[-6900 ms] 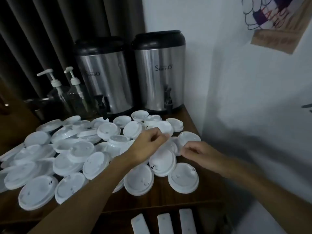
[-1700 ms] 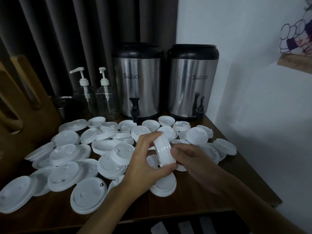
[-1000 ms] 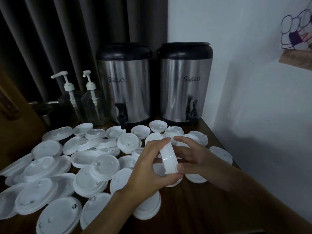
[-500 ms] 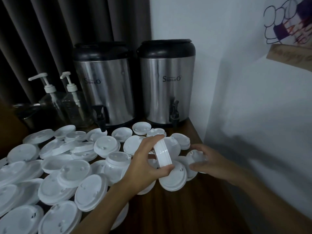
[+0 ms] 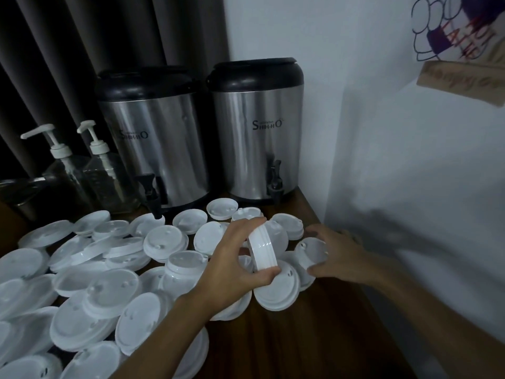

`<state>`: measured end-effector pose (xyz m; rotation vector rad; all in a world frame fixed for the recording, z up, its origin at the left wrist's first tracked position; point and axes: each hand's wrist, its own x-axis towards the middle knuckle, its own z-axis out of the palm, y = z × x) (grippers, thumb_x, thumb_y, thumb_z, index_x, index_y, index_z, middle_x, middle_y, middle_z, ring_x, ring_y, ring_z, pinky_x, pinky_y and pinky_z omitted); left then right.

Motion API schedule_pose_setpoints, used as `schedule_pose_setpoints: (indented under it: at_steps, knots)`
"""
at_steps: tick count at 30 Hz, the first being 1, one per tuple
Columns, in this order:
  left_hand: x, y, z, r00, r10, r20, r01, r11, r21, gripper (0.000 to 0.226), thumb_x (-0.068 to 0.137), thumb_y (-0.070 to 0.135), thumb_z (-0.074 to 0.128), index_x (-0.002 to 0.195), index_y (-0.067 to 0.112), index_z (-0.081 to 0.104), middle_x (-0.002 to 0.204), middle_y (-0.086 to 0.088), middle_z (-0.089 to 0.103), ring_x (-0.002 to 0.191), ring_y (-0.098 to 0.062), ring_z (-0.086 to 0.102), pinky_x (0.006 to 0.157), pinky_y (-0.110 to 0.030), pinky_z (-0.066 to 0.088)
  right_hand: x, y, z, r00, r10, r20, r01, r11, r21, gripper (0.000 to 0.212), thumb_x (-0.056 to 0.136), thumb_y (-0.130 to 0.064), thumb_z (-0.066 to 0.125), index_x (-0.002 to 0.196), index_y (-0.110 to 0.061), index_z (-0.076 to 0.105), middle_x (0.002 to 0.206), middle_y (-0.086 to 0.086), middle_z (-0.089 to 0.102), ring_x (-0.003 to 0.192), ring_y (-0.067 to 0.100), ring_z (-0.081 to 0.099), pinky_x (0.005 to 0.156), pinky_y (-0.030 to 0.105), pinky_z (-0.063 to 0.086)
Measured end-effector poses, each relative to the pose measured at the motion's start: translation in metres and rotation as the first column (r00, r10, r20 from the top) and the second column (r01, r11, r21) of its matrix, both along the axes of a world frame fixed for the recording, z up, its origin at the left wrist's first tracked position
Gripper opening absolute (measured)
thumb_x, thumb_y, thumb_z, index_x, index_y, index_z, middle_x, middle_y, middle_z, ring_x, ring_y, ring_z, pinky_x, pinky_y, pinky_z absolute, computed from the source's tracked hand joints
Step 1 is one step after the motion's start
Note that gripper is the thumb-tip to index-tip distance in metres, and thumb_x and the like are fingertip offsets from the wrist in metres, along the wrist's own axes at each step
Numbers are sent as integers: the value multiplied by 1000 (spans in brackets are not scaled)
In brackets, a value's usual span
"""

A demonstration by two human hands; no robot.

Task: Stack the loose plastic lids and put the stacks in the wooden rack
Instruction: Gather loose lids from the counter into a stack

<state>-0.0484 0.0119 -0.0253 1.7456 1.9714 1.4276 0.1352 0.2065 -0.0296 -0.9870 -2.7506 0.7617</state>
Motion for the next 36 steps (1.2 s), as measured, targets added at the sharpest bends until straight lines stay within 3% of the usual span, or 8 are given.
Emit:
schedule_pose_setpoints:
  at_steps: [3, 11, 16, 21, 24, 28, 31, 36]
  knots:
    - [-5, -2, 0, 1000, -4, 12, 4, 1000, -1, 84, 68, 55, 84, 141, 46, 44, 139, 23, 49, 133, -10, 48, 101, -32, 53, -1, -3, 2, 975, -76, -210, 55, 993, -104, 90, 73, -42, 85, 144, -40, 29, 141, -8, 41, 122, 18, 47, 98, 40, 47]
    - [-12, -6, 3, 999, -9, 41, 7, 999, 47, 82, 68, 53, 86, 137, 55, 43, 137, 25, 49, 131, -9, 49, 96, -24, 54, -26, -33, 19, 789, -168, -591, -19, 955, -296, 72, 82, -29, 83, 134, -50, 37, 118, -36, 46, 104, 1, 58, 64, 7, 51]
    - [-15, -13, 5, 995, -4, 103, -8, 994, 111, 81, 68, 48, 87, 138, 50, 46, 137, 18, 53, 131, -17, 53, 100, -36, 55, -48, -63, 24, 593, -313, -742, -112, 880, -461, 53, 85, -32, 78, 121, -57, 48, 117, -26, 59, 101, -5, 65, 67, 12, 55]
    - [-18, -21, 10, 989, 1, 147, -30, 981, 194, 78, 69, 39, 87, 136, 47, 49, 134, 13, 56, 129, -23, 56, 97, -45, 57, -71, -93, 28, 454, -448, -770, -195, 793, -577, 37, 85, -33, 78, 99, -56, 54, 109, -19, 63, 104, 9, 66, 76, 25, 60]
    - [-21, -25, 11, 985, 23, 173, -59, 976, 209, 78, 70, 39, 86, 138, 38, 49, 135, 9, 56, 128, -24, 56, 96, -46, 57, -79, -106, 31, 497, -455, -739, -199, 768, -608, 25, 86, -33, 76, 105, -35, 60, 116, -9, 65, 114, 17, 64, 98, 41, 56]
    - [-27, -31, 14, 980, 64, 188, -111, 962, 249, 77, 70, 38, 85, 138, 38, 48, 134, 7, 56, 125, -25, 57, 96, -46, 57, -79, -118, 40, 637, -321, -701, -265, 763, -590, 36, 72, -52, 74, 100, -30, 73, 110, -8, 74, 112, 17, 68, 102, 48, 54]
    - [-30, -35, 17, 982, 57, 179, -104, 959, 264, 78, 72, 38, 85, 140, 30, 49, 134, 3, 56, 125, -28, 57, 95, -48, 56, -80, -123, 43, 690, -195, -697, -353, 750, -559, 15, 84, -45, 75, 99, -41, 77, 111, -6, 75, 112, 17, 69, 95, 38, 57]
    - [-35, -41, 21, 989, 45, 144, -81, 964, 252, 80, 72, 39, 84, 142, 24, 49, 134, 3, 56, 127, -29, 56, 98, -49, 55, -78, -132, 56, 748, -84, -658, -395, 741, -543, 23, 90, -43, 61, 103, -58, 72, 109, -24, 73, 110, -3, 66, 79, 11, 53]
